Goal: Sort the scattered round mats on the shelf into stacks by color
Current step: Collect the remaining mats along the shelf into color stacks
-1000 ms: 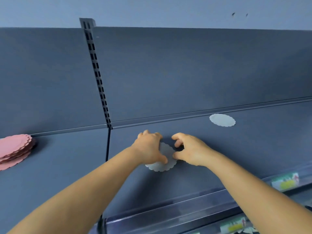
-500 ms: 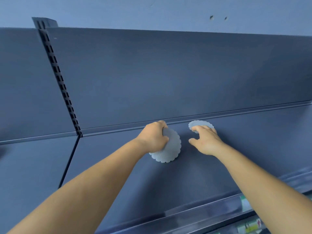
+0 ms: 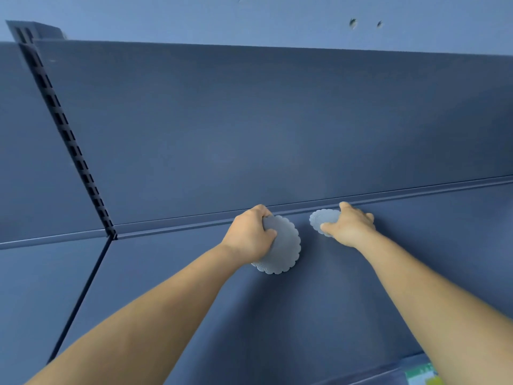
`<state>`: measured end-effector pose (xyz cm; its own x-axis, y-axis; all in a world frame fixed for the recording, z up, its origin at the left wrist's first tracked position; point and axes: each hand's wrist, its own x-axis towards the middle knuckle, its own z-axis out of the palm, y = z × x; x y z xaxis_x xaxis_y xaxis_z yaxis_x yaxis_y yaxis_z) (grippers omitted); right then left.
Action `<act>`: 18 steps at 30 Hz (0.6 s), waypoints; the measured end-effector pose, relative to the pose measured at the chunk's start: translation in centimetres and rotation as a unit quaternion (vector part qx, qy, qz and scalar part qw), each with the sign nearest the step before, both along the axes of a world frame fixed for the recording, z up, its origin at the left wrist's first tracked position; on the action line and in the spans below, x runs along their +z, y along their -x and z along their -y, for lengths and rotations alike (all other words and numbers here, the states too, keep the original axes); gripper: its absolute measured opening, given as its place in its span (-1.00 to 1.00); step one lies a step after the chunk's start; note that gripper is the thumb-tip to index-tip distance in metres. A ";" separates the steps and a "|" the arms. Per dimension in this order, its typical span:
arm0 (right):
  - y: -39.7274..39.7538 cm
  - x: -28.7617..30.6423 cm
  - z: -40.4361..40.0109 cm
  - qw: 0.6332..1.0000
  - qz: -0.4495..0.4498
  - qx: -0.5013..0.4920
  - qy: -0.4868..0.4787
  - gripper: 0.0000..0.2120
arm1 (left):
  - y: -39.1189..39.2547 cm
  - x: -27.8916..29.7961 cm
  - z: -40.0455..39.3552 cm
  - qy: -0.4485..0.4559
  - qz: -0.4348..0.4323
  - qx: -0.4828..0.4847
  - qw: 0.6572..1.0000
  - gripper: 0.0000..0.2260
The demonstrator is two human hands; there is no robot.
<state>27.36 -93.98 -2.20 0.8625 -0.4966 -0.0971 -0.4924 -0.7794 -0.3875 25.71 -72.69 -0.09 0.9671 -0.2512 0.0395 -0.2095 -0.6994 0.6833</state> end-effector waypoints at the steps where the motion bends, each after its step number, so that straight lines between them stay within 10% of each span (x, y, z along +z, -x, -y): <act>1: -0.2 0.4 -0.1 1.000 0.002 -0.015 -0.012 -0.36 | 0.0 0.0 -0.1 0.009 -0.003 0.003 1.000 -0.91; 10: 1.7 1.4 -4.2 0.951 0.163 0.038 -0.259 -0.73 | 1.0 0.4 -2.8 0.096 -0.048 0.040 0.993 -0.88; 18: 4.9 3.5 -16.0 0.893 0.113 0.135 -0.413 -0.74 | 4.2 1.2 -10.7 0.123 -0.026 0.128 0.984 -0.77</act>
